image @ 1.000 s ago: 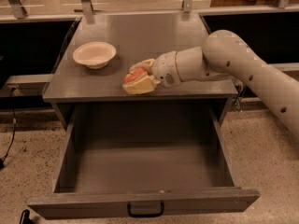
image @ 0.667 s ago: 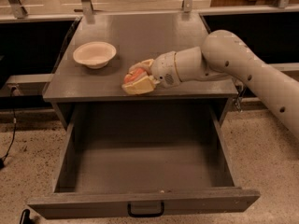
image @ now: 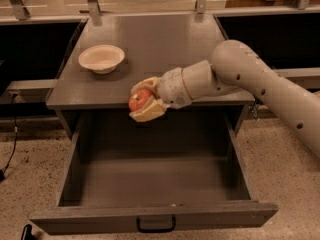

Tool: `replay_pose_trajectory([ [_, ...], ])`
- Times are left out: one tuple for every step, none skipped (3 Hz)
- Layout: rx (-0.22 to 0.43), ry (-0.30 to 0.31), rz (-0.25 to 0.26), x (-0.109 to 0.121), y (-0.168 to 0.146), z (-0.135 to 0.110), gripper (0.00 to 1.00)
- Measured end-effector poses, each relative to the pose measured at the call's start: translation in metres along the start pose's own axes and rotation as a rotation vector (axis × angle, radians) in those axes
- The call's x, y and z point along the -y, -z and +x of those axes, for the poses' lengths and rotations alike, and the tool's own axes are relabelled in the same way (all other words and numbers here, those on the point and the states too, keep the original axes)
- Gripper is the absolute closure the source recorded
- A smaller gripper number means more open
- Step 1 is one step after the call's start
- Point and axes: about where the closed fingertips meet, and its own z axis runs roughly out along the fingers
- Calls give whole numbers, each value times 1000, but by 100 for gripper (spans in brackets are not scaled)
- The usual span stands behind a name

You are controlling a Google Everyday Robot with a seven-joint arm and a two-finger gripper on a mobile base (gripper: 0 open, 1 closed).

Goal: Place apple into top drawer

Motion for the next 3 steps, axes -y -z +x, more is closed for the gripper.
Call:
replay_pose_trajectory([
  [-2, 25, -13, -4, -4, 1, 100],
  [8, 22, -21, -4, -5, 2, 100],
  [30, -4, 12, -16, -10, 20, 100],
])
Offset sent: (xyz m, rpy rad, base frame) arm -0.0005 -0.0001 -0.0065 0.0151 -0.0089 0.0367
